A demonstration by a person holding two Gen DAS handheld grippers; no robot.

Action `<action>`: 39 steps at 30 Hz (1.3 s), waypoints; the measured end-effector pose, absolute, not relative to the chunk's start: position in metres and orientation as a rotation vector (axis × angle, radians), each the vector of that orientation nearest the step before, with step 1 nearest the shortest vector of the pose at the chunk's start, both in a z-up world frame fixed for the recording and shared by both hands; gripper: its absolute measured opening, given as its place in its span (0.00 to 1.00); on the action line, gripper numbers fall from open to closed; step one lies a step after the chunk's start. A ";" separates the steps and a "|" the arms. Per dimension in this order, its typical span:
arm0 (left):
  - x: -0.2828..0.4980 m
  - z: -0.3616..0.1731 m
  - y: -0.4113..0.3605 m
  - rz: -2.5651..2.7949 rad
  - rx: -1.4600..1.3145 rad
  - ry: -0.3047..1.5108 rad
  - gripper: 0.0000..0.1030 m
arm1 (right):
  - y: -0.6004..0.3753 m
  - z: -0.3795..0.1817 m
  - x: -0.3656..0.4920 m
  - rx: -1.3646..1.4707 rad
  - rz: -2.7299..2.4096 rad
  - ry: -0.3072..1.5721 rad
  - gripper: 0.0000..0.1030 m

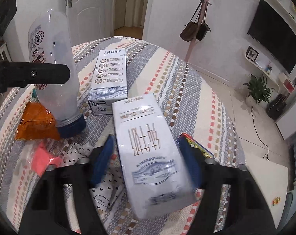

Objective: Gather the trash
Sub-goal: 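Grasp the white milk carton with the right tool while the left holds the bottle, then drop the carton and bottle into the blue basket by opening both tools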

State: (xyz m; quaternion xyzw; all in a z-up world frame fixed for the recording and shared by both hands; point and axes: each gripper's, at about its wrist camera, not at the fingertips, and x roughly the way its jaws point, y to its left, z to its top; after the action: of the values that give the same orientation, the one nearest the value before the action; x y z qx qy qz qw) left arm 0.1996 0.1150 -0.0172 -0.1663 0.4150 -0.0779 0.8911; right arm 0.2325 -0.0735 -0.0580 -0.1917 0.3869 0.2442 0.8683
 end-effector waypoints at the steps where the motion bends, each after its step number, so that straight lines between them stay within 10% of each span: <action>1: 0.198 -0.015 0.114 -0.164 -0.343 0.858 0.63 | -0.075 -0.056 0.231 -0.396 0.501 0.803 0.52; 22: 0.193 0.052 -0.035 -0.467 -0.205 0.761 0.63 | -0.266 0.045 0.163 -0.052 0.238 0.513 0.51; 39: 0.227 -0.029 -0.247 -0.725 -0.052 0.961 0.62 | -0.453 -0.038 0.142 0.155 -0.215 0.657 0.51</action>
State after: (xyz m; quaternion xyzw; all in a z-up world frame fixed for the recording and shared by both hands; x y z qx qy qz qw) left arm 0.2271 -0.2467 -0.0293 -0.0243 0.4519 -0.3411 0.8239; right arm 0.1423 -0.4530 -0.0381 0.0757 0.3216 -0.1053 0.9380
